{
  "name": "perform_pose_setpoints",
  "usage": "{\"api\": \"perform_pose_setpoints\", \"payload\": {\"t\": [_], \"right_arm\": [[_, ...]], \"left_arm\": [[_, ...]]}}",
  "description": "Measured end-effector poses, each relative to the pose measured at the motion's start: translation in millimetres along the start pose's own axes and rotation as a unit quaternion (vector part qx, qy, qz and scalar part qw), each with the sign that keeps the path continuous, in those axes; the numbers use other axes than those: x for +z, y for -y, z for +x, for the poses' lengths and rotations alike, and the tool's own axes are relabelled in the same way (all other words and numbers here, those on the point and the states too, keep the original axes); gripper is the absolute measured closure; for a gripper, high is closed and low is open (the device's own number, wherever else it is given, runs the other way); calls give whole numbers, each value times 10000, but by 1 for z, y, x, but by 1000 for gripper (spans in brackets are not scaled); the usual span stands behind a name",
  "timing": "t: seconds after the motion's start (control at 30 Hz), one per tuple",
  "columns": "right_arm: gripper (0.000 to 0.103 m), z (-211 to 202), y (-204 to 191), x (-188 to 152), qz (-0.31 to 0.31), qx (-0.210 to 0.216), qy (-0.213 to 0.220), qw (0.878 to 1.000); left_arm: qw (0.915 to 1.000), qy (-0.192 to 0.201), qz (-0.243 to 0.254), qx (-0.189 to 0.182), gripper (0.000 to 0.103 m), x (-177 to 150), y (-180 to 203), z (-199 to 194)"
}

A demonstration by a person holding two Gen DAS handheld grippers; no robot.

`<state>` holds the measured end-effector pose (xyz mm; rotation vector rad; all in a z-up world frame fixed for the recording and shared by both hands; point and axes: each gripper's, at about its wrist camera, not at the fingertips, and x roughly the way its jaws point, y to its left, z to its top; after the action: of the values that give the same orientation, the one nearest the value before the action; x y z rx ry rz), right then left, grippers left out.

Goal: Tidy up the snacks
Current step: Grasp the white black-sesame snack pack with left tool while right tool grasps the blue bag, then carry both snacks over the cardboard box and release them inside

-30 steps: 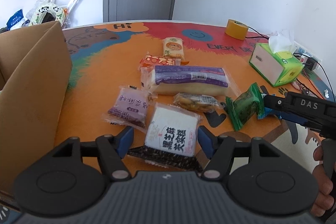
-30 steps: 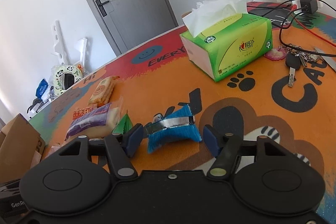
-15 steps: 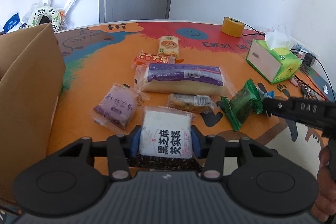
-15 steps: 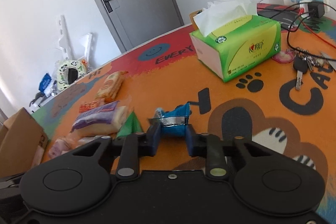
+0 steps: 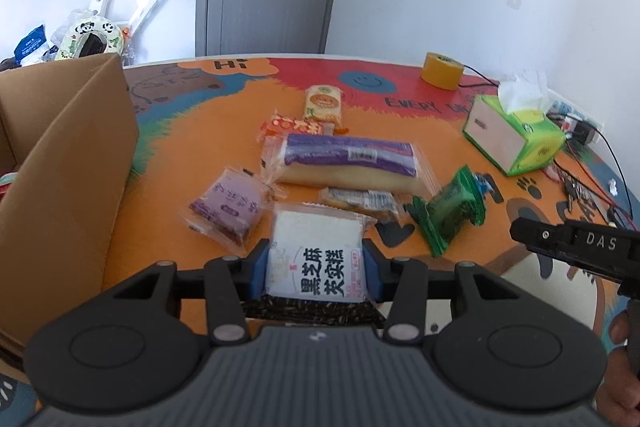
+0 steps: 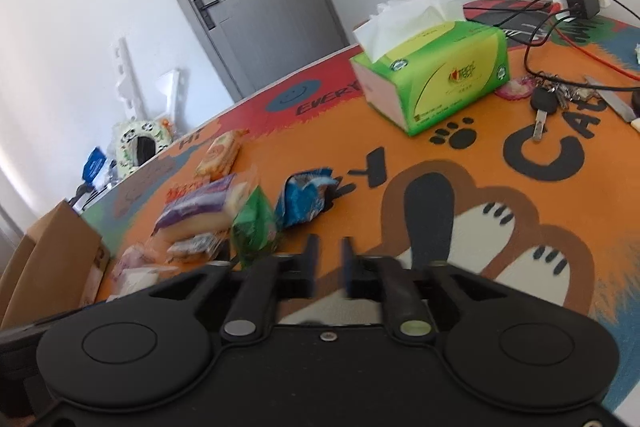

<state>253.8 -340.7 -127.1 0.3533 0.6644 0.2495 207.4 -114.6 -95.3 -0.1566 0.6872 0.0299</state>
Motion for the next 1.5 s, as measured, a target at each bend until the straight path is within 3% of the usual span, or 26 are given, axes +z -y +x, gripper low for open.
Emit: {"api": "perform_pose_setpoints", "payload": {"t": [0.17,0.3,0.6,0.77,0.8,0.87,0.9,1.2,1.5], "right_arm": [[70,15,0,14,183,44,14,9998],[58,25,-5,22,169,38,-11,9998],[48,52,-18,34,83,-23,-175,9998],[47,68,-28,34,-79,-75,-290,9995],[47,68,-31,32,-172,-101,-250,9995],[67,67,-32,31,-219,-106,-246,9994],[71,67,-30,32,-121,34,-320,9994],[72,36,-23,20,92,77,-105,9999],[72,1,-37,16,142,395,190,9989]], "left_arm": [[9999,128,-50,0,57,13,-1,2],[9998,197,-86,36,57,24,-2,5],[9997,146,-183,22,57,33,-5,18],[9997,100,-211,71,57,32,-8,22],[9997,82,-219,72,57,32,-8,23],[9997,67,-237,79,57,31,-8,24],[9997,71,-240,77,57,30,-8,23],[9995,219,-224,-30,57,30,-5,6],[9984,520,-200,-112,57,32,-4,-30]]}}
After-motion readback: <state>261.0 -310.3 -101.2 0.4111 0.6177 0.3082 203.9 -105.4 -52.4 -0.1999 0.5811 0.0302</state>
